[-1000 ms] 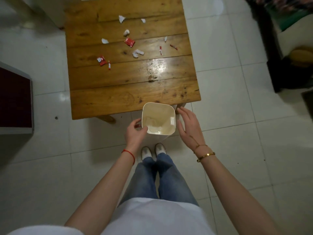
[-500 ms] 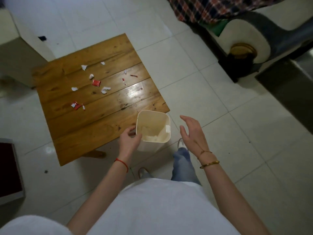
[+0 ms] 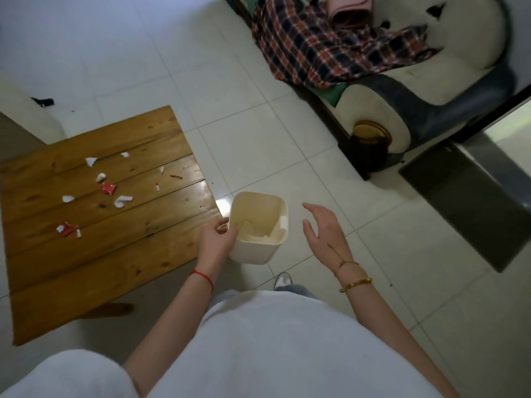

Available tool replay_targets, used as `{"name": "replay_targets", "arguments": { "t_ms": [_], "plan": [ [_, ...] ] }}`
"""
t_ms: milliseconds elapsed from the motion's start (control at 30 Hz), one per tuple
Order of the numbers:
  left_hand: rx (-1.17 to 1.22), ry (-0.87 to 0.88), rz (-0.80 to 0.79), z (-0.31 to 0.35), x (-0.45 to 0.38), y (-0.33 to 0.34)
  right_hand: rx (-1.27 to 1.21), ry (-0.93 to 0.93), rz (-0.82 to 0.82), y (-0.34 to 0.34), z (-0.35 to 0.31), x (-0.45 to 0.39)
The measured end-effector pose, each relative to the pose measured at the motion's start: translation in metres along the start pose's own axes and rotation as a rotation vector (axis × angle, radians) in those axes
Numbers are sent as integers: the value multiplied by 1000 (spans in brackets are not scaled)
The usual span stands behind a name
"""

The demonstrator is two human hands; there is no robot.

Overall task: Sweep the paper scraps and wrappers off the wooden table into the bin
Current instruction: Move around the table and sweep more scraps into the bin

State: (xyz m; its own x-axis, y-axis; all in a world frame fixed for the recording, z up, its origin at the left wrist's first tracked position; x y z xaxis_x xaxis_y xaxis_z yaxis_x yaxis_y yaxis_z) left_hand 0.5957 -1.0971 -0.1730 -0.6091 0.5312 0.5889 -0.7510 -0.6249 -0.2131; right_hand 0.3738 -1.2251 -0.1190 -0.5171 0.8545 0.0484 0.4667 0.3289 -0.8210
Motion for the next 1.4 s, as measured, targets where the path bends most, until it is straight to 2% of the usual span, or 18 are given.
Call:
{"name": "replay_targets", "arguments": {
  "t_ms": [300, 633, 1033, 1400],
  "plan": [
    [42, -8, 64, 55, -47, 61, 40, -112, -32, -35, 31, -96],
    [150, -79, 191, 109, -153, 69, 45, -225, -181, -4, 24, -255],
    [331, -172, 424, 200, -268, 8, 58, -489, -357, 37, -87, -484],
    [670, -328, 783, 177, -281, -4, 132, -935, -671, 131, -192, -567]
  ]
}}
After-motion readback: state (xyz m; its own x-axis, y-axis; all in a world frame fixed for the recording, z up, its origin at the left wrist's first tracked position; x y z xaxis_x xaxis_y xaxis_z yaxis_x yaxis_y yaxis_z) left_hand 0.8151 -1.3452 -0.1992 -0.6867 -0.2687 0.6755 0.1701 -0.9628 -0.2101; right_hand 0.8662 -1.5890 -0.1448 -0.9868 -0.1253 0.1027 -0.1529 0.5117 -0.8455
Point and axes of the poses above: each hand's wrist, its own x-axis away from the middle knuckle, its own y-axis out of the palm, z = x × y, the point moved 7 cm from there along -x, towards the middle knuckle, and after that the axes turned 6 degrees about x, right-handed, at the moved point
